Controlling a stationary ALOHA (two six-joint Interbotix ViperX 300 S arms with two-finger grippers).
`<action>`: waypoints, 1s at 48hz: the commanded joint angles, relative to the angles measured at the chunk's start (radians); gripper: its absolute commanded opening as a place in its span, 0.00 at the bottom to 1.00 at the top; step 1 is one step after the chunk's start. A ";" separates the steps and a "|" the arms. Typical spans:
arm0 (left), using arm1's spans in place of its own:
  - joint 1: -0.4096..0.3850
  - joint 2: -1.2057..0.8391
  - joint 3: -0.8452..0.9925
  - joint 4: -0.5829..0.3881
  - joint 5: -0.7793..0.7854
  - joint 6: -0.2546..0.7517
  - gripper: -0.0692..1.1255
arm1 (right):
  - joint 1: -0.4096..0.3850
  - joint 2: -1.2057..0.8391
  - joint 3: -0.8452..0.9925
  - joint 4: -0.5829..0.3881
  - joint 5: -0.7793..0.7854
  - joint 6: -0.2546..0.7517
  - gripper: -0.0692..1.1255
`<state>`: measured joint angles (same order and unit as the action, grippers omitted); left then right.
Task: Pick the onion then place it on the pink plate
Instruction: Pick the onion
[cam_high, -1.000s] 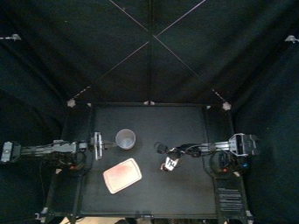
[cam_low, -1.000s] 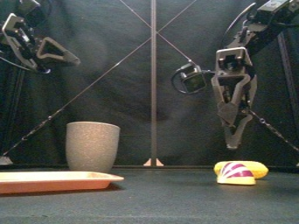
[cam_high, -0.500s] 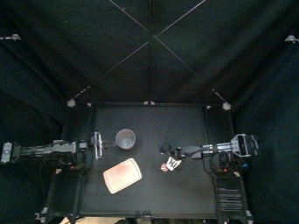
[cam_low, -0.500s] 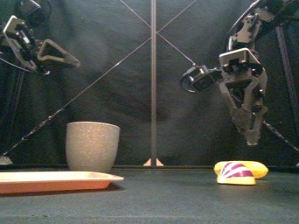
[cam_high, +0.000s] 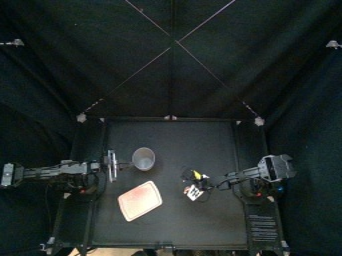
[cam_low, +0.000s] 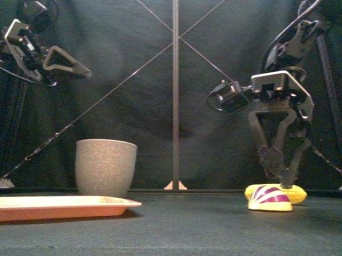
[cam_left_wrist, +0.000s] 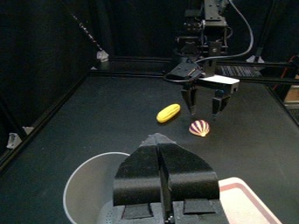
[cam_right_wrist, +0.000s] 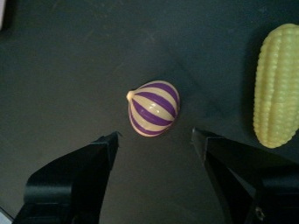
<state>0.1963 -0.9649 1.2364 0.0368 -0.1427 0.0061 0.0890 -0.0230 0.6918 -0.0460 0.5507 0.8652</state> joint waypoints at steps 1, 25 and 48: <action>0.003 0.003 -0.012 0.002 -0.003 0.002 0.16 | -0.002 -0.002 -0.008 -0.009 -0.011 0.017 0.89; 0.003 0.003 0.005 0.002 -0.003 0.002 0.16 | -0.003 0.103 -0.052 -0.048 -0.066 0.028 0.89; 0.003 0.000 0.006 0.002 -0.002 0.002 0.16 | 0.003 0.132 -0.066 -0.046 -0.043 0.026 0.67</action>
